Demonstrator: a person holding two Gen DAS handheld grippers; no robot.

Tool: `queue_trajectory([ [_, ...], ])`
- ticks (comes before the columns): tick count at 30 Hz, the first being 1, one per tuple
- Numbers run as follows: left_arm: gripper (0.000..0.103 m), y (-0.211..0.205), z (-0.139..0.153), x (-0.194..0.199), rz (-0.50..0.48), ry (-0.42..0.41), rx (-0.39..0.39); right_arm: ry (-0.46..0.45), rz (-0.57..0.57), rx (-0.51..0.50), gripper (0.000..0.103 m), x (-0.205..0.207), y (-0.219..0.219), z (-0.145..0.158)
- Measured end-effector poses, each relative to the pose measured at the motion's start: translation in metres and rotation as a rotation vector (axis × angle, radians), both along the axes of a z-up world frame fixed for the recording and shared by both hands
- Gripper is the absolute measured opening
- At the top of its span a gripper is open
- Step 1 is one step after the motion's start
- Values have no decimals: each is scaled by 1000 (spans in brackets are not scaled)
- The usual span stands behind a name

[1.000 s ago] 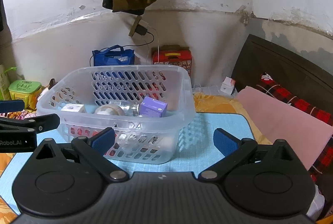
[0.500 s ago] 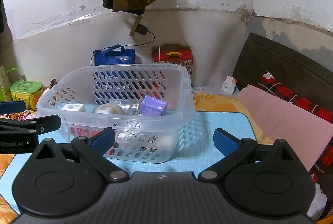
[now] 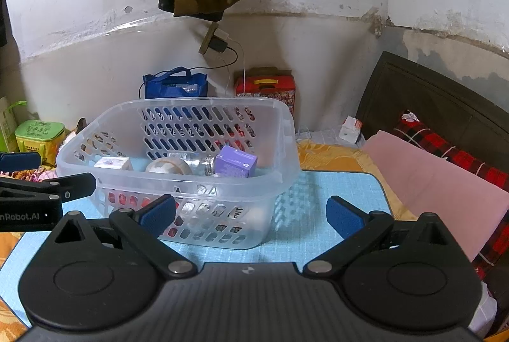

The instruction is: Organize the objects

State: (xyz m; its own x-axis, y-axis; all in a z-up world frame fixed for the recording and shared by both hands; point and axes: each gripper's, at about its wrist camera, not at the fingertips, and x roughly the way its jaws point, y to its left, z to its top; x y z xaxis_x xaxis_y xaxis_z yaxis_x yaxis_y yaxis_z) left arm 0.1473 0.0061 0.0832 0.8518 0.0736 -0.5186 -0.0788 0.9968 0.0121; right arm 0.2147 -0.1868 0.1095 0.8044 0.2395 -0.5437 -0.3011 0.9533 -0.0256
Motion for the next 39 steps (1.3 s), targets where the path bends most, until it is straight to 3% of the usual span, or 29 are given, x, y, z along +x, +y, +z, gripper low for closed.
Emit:
queue_trajectory([
  [12, 98, -3, 3, -3, 26, -48, 58, 5, 0, -4, 103, -1, 0, -2],
  [19, 98, -1, 3, 1, 29, -41, 27, 4, 1, -4, 103, -1, 1, -3],
  [39, 98, -4, -2, 5, -3, -36, 33, 13, 1, -9, 103, 2, 5, -5],
])
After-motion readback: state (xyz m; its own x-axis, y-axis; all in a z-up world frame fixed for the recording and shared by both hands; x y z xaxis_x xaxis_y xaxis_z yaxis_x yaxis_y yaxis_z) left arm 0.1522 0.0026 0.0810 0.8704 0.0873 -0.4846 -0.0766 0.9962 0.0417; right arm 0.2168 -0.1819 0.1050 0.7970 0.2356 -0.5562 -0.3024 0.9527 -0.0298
